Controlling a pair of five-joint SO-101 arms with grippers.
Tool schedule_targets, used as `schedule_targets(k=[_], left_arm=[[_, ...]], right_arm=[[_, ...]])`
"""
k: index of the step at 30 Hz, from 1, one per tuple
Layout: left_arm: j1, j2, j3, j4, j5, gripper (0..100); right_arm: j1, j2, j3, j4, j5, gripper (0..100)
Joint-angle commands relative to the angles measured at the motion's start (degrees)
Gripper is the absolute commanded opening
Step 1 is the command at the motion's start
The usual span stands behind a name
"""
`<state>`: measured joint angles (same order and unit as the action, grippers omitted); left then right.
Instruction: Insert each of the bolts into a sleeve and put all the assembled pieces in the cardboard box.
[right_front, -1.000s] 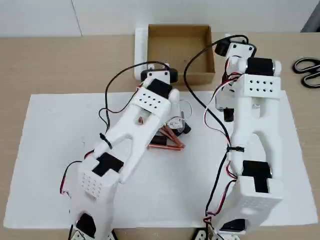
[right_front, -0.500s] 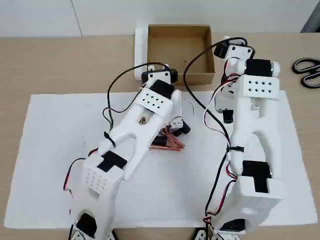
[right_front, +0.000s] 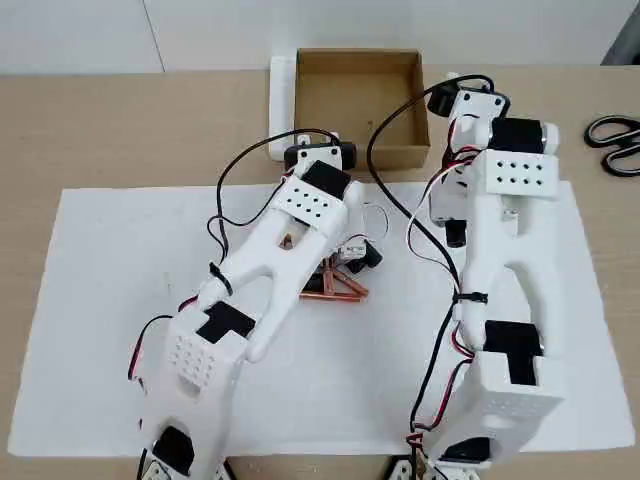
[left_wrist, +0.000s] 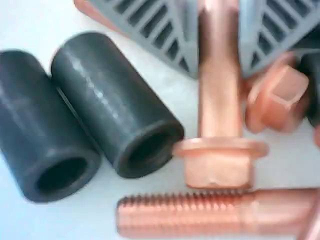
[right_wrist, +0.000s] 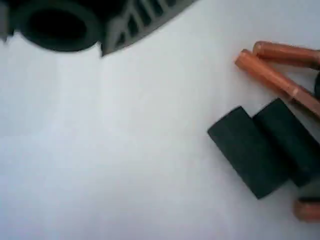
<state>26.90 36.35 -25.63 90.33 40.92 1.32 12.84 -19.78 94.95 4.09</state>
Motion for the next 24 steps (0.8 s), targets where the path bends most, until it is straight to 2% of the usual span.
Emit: schedule_targets(k=[1, 6, 13, 16, 20, 24], left_arm=[[-0.35, -0.44, -0.57, -0.26, 0.09, 1], [-0.26, -0.97, -1.27, 0.44, -2.55, 1], [-0.35, -0.97, -13.14, 9.76, -5.10, 1], [-0.62, -0.97, -17.10, 10.11, -5.45, 1], [-0.79, -1.23, -19.74, 10.11, -9.58, 1], [-3.60, -6.68, -19.47, 10.29, -11.60, 1]], right_arm=[[0.66, -3.21, -0.18, -1.10, -0.09, 0.7], [0.66, -3.21, -0.18, -1.10, -0.09, 0.7], [0.66, -3.21, -0.18, -1.10, -0.09, 0.7], [0.66, -3.21, -0.18, -1.10, -0.09, 0.7], [0.66, -3.21, -0.18, -1.10, -0.09, 0.7], [0.66, -3.30, -0.18, -1.19, -0.09, 0.7]])
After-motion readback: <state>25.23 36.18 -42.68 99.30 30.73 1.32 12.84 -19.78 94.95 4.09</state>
